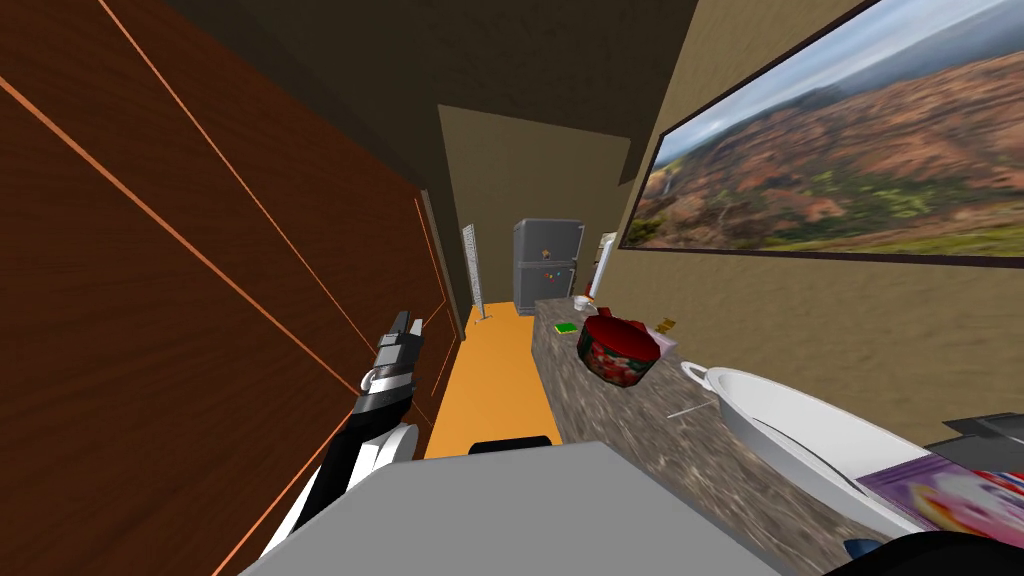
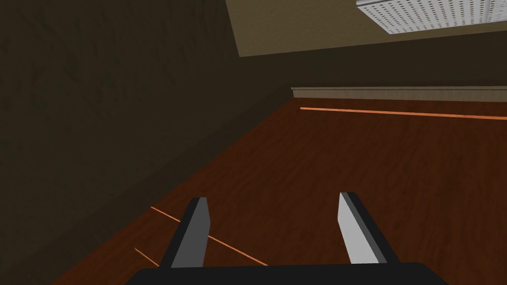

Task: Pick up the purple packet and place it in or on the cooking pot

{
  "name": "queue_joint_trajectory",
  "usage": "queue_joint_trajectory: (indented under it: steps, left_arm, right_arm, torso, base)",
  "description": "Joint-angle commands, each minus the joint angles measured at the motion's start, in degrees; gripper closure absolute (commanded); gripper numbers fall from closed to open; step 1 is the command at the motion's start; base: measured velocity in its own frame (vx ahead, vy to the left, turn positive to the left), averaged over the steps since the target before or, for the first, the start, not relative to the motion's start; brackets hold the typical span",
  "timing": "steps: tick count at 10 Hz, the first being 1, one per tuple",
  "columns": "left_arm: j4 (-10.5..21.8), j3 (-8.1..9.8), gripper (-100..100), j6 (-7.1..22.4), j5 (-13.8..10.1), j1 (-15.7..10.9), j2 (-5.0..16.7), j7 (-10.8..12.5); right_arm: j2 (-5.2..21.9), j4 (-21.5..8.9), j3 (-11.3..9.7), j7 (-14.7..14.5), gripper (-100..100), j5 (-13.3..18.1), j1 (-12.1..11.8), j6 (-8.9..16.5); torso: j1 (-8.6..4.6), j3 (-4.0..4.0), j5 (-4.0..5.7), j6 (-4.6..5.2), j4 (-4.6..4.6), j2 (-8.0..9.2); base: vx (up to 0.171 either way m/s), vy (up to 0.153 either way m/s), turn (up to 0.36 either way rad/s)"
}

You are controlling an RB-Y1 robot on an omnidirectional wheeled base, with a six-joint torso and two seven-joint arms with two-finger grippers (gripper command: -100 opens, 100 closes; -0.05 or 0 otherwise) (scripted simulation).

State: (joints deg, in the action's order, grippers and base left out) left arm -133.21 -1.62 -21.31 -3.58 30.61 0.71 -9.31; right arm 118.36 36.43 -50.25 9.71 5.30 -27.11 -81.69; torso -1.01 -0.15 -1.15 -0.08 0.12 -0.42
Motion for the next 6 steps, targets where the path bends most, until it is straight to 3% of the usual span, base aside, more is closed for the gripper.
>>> queue_joint_trajectory:
  steps: [1, 6]
  left_arm:
    - [0.0, 0.0, 0, 0.0, 0.0, 0.0, 0.0, 0.0]
    - [0.0, 0.0, 0, 0.0, 0.0, 0.0, 0.0, 0.0]
  right_arm:
    - [-0.08, -2.38, -0.93, 0.14, 100, -0.49, 0.55, -1.75]
    - [0.28, -7.28, -4.82, -0.36, 100, -3.21, 2.22, -5.52]
  torso:
    - [0.0, 0.0, 0.0, 0.0, 0.0, 0.0]
    - [0.13, 0.02, -0.13, -0.02, 0.02, 0.02]
  base:
    - [-0.015, -0.026, 0.067]
    - [-0.02, -0.043, 0.078]
